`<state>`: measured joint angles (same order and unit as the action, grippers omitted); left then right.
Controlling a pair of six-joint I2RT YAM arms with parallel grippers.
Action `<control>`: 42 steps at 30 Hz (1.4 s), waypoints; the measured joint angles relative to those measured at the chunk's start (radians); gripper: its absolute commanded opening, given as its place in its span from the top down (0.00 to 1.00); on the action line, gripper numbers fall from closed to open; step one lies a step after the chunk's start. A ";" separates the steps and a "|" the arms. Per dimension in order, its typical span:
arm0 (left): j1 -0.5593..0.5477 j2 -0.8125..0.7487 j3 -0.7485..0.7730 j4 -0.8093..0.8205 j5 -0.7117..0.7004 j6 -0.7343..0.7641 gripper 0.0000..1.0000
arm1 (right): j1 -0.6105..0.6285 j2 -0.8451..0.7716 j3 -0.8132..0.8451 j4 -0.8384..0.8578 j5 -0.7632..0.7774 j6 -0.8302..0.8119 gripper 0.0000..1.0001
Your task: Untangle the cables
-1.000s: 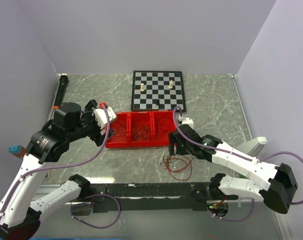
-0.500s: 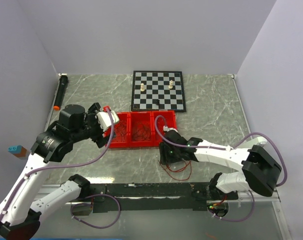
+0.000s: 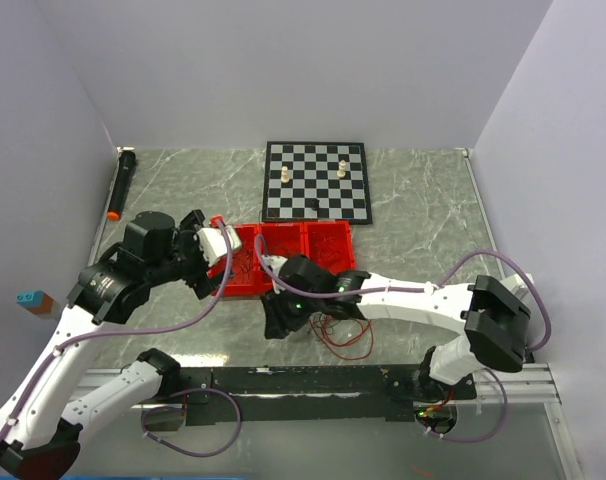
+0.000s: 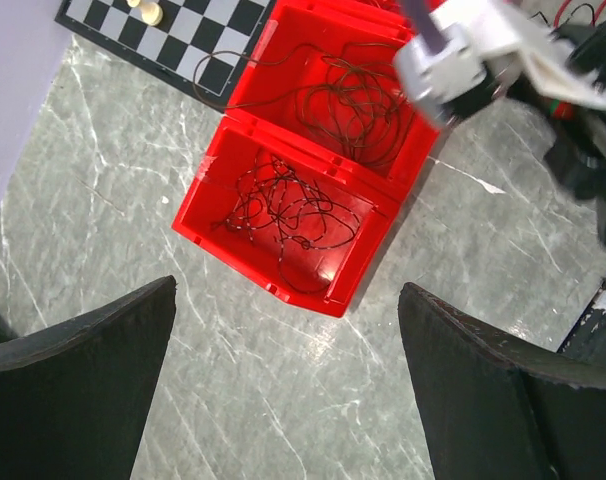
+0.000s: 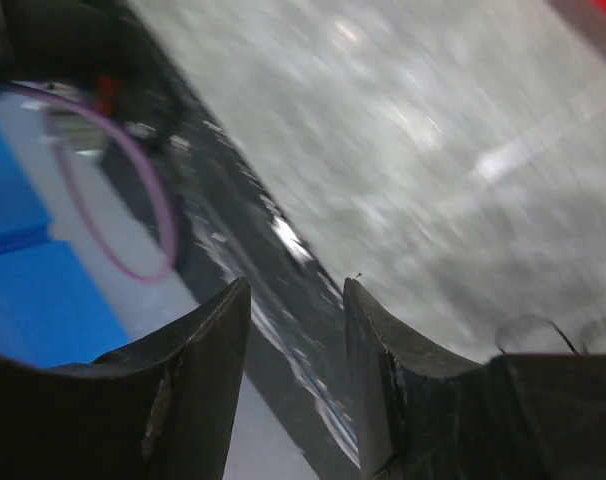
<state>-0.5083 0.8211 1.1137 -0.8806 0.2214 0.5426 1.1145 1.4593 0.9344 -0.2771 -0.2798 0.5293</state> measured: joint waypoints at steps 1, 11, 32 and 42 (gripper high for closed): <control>0.000 0.001 -0.004 0.001 0.001 0.001 0.03 | 0.005 0.007 0.023 0.001 -0.005 -0.008 0.46; -0.002 0.031 -0.072 0.029 0.042 0.019 0.03 | -0.017 -0.325 -0.126 -0.063 0.284 0.054 0.40; -0.006 0.020 -0.072 0.050 0.043 0.045 0.03 | -0.203 -0.081 -0.277 -0.049 0.354 0.040 0.41; -0.007 -0.072 -0.072 0.091 -0.032 0.045 0.03 | -0.114 0.060 -0.040 0.016 0.137 0.014 0.78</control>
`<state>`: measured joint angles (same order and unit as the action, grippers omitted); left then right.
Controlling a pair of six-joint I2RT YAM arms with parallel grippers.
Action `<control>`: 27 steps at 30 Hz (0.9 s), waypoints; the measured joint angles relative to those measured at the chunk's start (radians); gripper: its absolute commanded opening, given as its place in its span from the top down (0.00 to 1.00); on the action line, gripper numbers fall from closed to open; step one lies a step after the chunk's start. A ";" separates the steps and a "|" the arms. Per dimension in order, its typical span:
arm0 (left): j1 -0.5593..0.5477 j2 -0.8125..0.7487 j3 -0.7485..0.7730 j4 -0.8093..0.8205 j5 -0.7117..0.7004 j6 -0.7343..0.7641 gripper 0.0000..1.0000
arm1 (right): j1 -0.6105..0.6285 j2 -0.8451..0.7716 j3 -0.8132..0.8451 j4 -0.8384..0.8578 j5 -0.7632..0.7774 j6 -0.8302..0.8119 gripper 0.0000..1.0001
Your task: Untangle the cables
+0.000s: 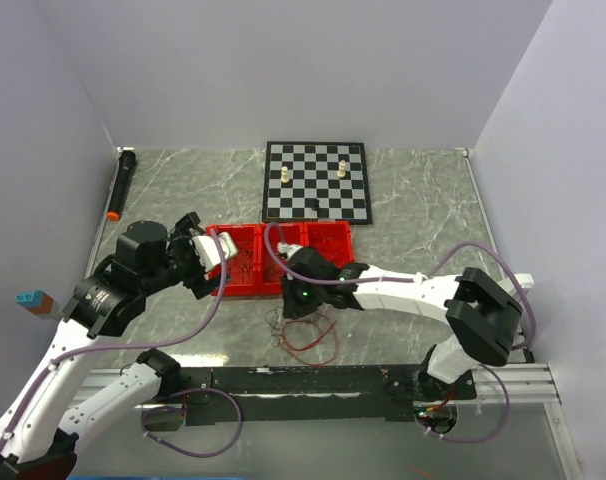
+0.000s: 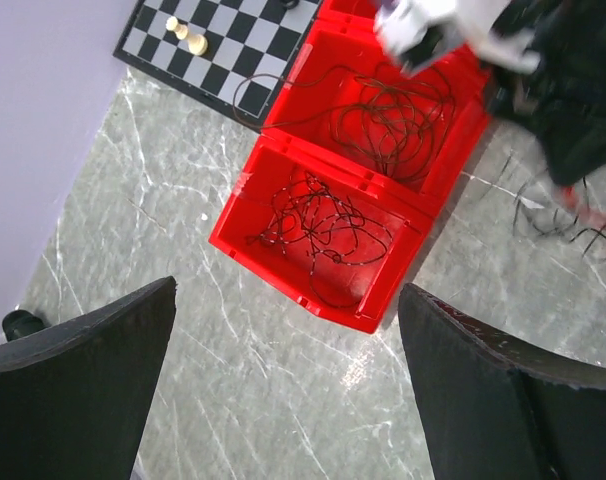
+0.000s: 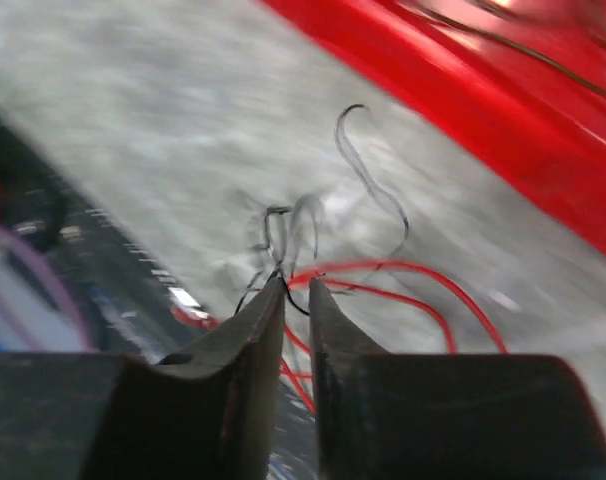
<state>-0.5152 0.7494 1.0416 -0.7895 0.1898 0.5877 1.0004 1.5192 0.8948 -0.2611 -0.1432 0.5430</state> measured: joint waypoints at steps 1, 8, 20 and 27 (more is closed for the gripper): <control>0.000 0.000 0.000 -0.001 -0.001 0.000 0.03 | 0.013 0.018 0.027 0.006 -0.016 -0.003 0.78; -0.001 0.007 -0.042 -0.013 0.006 0.016 0.03 | 0.072 0.080 0.130 0.049 -0.121 -0.034 0.51; -0.011 0.069 -0.248 -0.062 0.111 0.163 0.03 | 0.080 -0.269 -0.123 -0.043 0.102 0.014 0.33; -0.121 0.224 -0.270 0.041 0.179 0.216 0.03 | 0.080 -0.284 -0.252 -0.069 0.154 0.104 0.36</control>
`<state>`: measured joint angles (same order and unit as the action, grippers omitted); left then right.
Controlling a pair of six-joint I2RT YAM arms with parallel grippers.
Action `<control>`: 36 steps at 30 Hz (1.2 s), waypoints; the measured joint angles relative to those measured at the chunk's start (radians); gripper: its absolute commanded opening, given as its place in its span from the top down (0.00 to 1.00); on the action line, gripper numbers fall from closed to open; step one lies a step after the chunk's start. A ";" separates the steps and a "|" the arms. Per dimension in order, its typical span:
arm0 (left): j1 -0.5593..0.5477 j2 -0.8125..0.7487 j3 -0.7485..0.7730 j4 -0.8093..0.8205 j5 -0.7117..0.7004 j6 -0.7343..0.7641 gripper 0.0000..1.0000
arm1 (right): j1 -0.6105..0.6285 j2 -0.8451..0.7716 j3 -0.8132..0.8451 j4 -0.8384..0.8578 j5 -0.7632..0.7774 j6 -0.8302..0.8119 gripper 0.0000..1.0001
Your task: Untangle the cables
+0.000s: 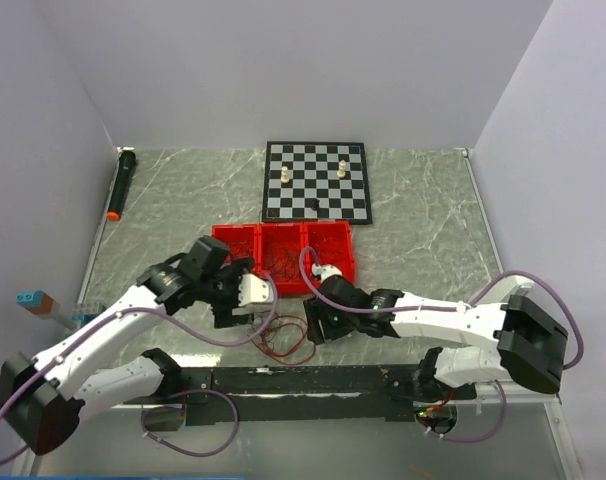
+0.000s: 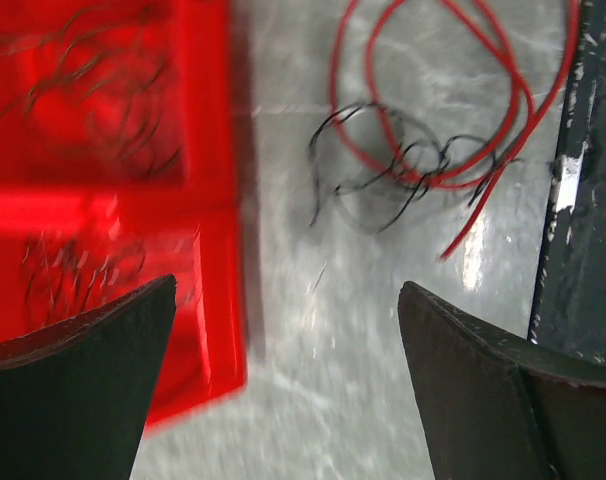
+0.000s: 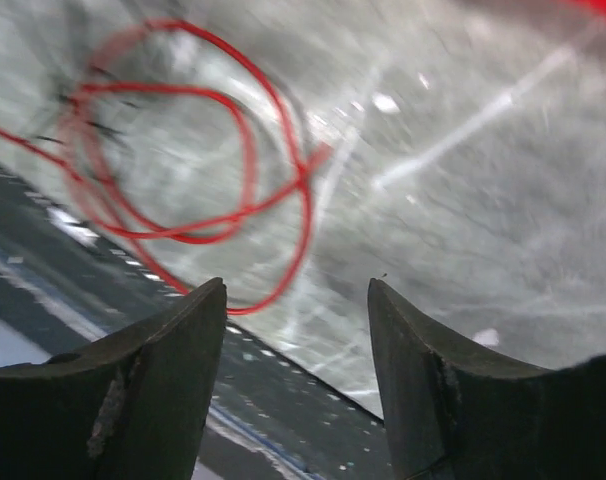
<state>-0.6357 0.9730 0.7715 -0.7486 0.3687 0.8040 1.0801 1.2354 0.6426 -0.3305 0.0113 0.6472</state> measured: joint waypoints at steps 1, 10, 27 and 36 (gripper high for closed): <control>-0.019 0.020 -0.013 0.028 0.008 0.015 0.03 | 0.000 0.011 -0.011 -0.002 0.000 0.007 0.37; -0.088 0.066 -0.231 0.245 0.019 0.263 0.09 | -0.001 0.089 -0.013 0.042 -0.004 0.010 0.48; -0.150 0.285 -0.208 0.355 0.007 0.442 0.44 | -0.006 0.087 -0.060 0.101 -0.015 -0.007 0.64; -0.180 0.277 -0.201 0.295 0.008 0.450 0.42 | -0.006 0.087 -0.060 0.107 -0.031 -0.011 0.68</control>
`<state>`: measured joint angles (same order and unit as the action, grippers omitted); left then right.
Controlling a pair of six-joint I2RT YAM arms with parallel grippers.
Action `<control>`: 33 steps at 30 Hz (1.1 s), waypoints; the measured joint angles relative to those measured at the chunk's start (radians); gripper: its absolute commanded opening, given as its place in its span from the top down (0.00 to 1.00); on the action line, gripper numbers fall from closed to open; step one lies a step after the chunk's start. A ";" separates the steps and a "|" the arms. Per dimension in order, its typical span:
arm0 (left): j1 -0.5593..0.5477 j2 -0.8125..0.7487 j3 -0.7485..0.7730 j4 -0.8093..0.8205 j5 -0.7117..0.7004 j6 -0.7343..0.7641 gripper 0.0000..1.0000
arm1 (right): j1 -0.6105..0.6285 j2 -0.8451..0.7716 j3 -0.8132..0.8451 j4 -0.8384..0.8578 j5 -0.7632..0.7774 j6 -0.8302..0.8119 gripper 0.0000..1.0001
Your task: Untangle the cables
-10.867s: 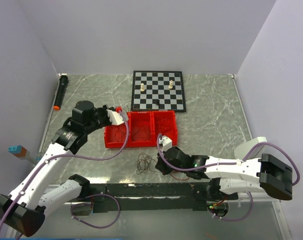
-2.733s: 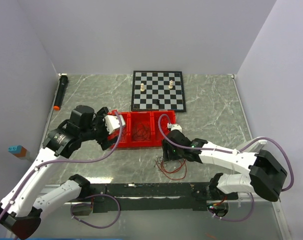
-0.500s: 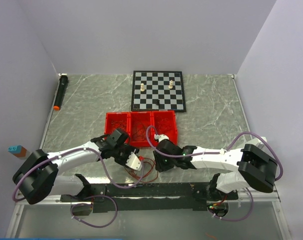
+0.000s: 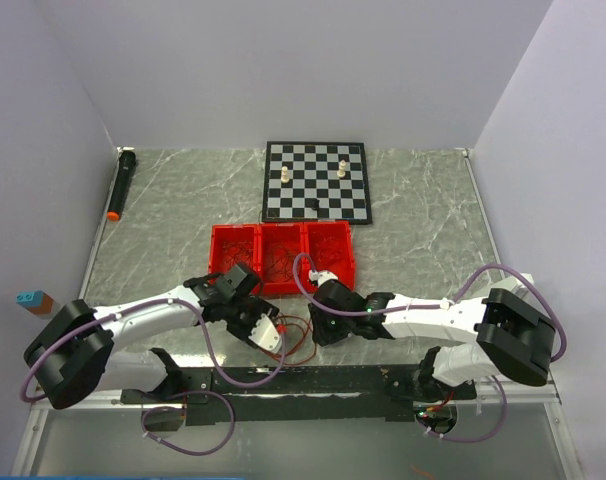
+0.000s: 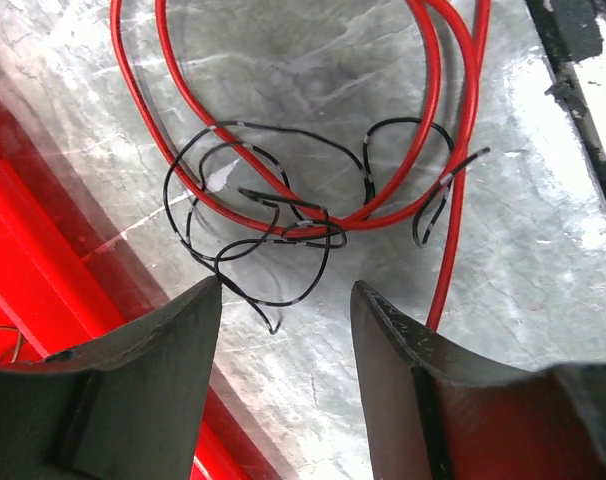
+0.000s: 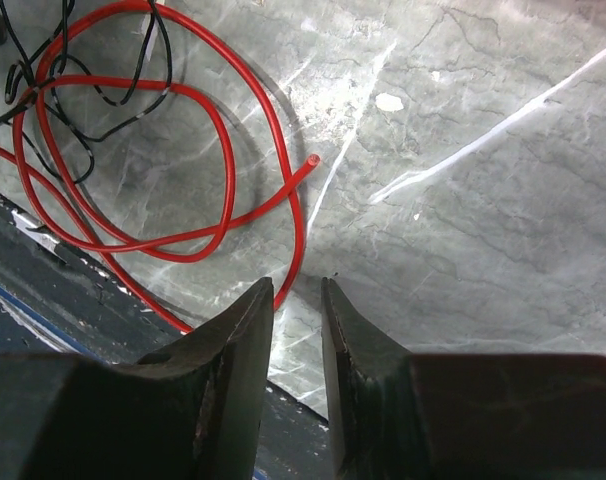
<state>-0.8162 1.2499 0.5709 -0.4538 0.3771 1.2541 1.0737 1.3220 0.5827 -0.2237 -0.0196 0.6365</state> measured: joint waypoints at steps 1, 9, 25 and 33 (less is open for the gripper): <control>0.000 -0.002 0.000 -0.004 0.000 0.000 0.44 | 0.000 0.000 0.000 0.000 0.000 -0.001 0.68; -0.018 -0.003 -0.015 0.018 -0.006 -0.013 0.97 | 0.000 0.000 0.000 0.000 0.000 -0.003 0.72; -0.037 -0.139 0.026 -0.045 -0.085 -0.148 0.99 | 0.000 0.000 0.000 0.003 0.000 -0.006 0.81; -0.037 -0.233 0.277 -0.129 -0.137 -0.274 0.99 | 0.000 0.027 0.000 0.004 0.001 -0.010 0.83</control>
<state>-0.8532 1.0172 0.8478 -0.5823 0.2405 0.9806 1.0733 1.3487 0.5827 -0.2195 -0.0185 0.6262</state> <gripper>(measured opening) 0.021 0.181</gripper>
